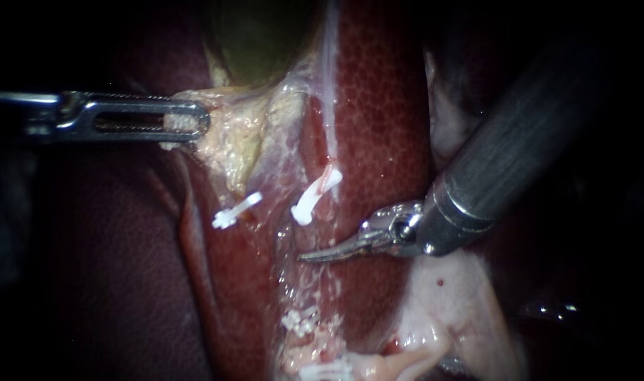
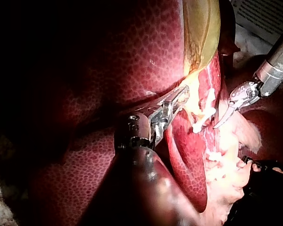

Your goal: Go back from the cut right tube

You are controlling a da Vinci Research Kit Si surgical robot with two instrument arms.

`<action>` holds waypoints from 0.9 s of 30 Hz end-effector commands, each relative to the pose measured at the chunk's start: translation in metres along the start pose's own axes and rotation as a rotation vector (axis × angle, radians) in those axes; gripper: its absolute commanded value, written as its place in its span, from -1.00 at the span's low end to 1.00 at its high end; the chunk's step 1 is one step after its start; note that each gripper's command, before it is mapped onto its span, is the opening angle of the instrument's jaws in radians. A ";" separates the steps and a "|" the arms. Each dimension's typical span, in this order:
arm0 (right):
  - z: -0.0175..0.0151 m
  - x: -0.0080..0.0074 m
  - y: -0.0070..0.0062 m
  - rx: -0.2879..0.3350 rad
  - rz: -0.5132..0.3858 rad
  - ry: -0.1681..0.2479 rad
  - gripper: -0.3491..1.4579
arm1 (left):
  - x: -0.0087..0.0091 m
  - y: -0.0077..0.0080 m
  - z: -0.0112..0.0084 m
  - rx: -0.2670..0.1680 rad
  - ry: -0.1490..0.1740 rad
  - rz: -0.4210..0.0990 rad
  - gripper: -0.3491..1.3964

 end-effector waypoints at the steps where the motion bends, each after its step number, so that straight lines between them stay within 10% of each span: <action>1: 0.0001 -0.0001 0.0000 0.001 0.001 -0.001 -1.00 | 0.0000 0.0000 0.0000 0.000 0.000 0.000 -1.00; 13: 0.0002 -0.0002 0.0000 0.001 -0.001 -0.002 -1.00 | 0.0000 0.0000 0.0000 0.000 0.000 0.000 -1.00; 14: 0.0003 -0.0003 0.0000 0.004 -0.002 0.002 -0.80 | 0.0000 0.0000 0.0000 0.000 0.000 0.000 -1.00; 17: 0.0009 -0.0008 -0.0001 0.038 -0.011 0.064 0.63 | 0.0000 0.0000 0.0000 0.000 0.000 0.000 -1.00; 27: 0.0018 -0.0013 -0.0002 0.031 -0.009 0.133 0.97 | 0.0000 0.0000 0.0000 -0.001 0.000 0.000 -1.00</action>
